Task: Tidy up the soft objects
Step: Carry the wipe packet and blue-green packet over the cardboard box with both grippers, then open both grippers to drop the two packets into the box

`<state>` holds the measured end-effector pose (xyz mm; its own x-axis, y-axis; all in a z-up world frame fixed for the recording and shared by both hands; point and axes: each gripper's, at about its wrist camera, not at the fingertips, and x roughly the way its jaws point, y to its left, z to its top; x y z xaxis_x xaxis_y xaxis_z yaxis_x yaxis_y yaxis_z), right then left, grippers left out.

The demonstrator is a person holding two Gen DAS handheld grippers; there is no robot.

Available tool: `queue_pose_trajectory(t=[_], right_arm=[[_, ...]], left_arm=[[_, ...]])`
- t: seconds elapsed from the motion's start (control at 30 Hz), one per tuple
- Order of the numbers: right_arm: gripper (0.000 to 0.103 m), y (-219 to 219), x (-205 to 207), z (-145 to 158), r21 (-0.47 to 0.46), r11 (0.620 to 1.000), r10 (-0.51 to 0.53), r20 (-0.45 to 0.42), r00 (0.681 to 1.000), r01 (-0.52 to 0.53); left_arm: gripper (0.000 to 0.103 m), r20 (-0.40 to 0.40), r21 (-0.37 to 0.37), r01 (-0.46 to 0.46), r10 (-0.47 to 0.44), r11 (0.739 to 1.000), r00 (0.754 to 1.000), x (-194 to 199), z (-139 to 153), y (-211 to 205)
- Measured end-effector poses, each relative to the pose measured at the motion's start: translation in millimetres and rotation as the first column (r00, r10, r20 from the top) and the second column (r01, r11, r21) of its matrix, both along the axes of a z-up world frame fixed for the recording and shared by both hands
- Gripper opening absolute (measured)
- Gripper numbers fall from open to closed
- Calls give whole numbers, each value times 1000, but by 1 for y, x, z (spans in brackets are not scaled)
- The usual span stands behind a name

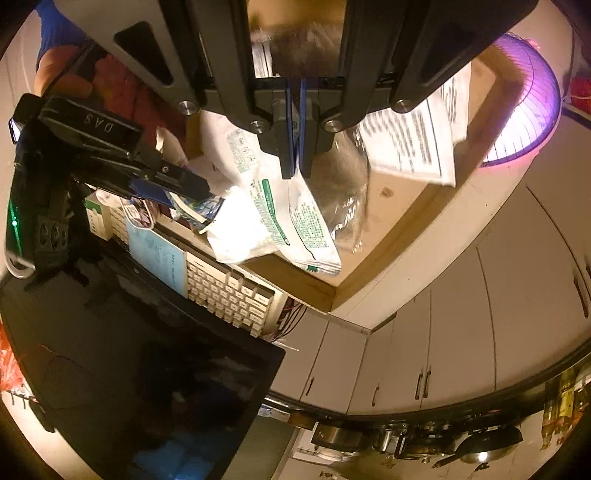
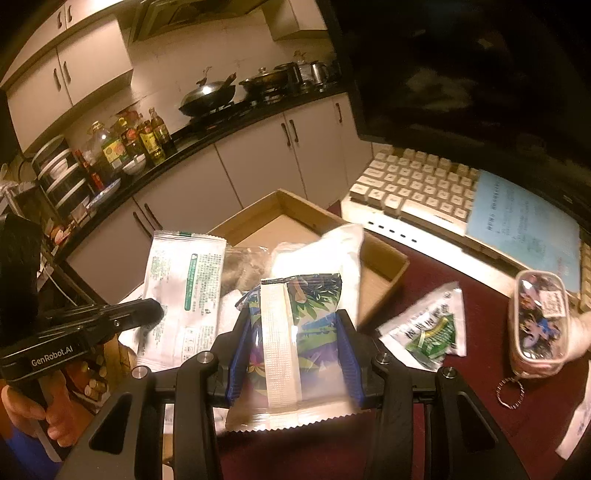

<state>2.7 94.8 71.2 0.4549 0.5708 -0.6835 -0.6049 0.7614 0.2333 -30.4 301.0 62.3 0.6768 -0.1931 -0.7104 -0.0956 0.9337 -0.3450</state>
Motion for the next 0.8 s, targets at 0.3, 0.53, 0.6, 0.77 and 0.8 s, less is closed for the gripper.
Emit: queue_pose_trajectory(t=[0.3, 0.53, 0.6, 0.77, 0.8], right_arm=[[47, 37, 39, -5, -30, 999, 14, -25, 1000, -15], [47, 61, 71, -9, -59, 998, 12, -39, 999, -14], [47, 66, 76, -13, -61, 998, 15, -47, 999, -18], [54, 70, 77, -17, -42, 999, 18, -48, 999, -20], [54, 70, 77, -16, -37, 999, 15, -48, 999, -17]], left_arm=[[3, -105, 17, -36, 37, 999, 994, 61, -9, 13], [12, -152, 34, -59, 63, 998, 986, 68, -16, 13], [24, -156, 44, -68, 74, 997, 985, 65, -17, 14], [65, -139, 31, -96, 100, 995, 985, 52, -15, 19], [67, -135, 25, -98, 100, 995, 986, 51, -14, 20]])
